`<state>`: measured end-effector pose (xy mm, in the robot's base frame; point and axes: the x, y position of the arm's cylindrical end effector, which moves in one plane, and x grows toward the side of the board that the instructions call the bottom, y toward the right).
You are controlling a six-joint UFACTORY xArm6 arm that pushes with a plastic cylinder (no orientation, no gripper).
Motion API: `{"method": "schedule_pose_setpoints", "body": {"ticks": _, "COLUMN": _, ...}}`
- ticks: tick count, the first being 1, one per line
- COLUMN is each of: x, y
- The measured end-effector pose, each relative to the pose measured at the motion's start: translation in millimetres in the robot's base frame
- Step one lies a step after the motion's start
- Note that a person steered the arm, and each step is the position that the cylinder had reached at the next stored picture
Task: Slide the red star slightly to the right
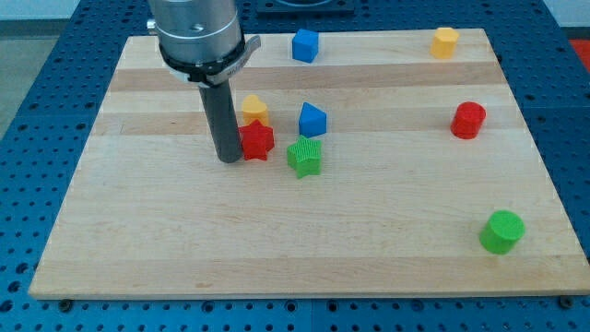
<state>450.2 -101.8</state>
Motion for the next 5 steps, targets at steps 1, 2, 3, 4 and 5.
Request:
{"method": "schedule_pose_setpoints", "body": {"ticks": 1, "x": 5, "y": 0}}
{"method": "schedule_pose_setpoints", "body": {"ticks": 2, "x": 5, "y": 0}}
{"method": "schedule_pose_setpoints", "body": {"ticks": 3, "x": 5, "y": 4}}
{"method": "schedule_pose_setpoints", "body": {"ticks": 4, "x": 5, "y": 12}}
{"method": "schedule_pose_setpoints", "body": {"ticks": 5, "x": 6, "y": 16}}
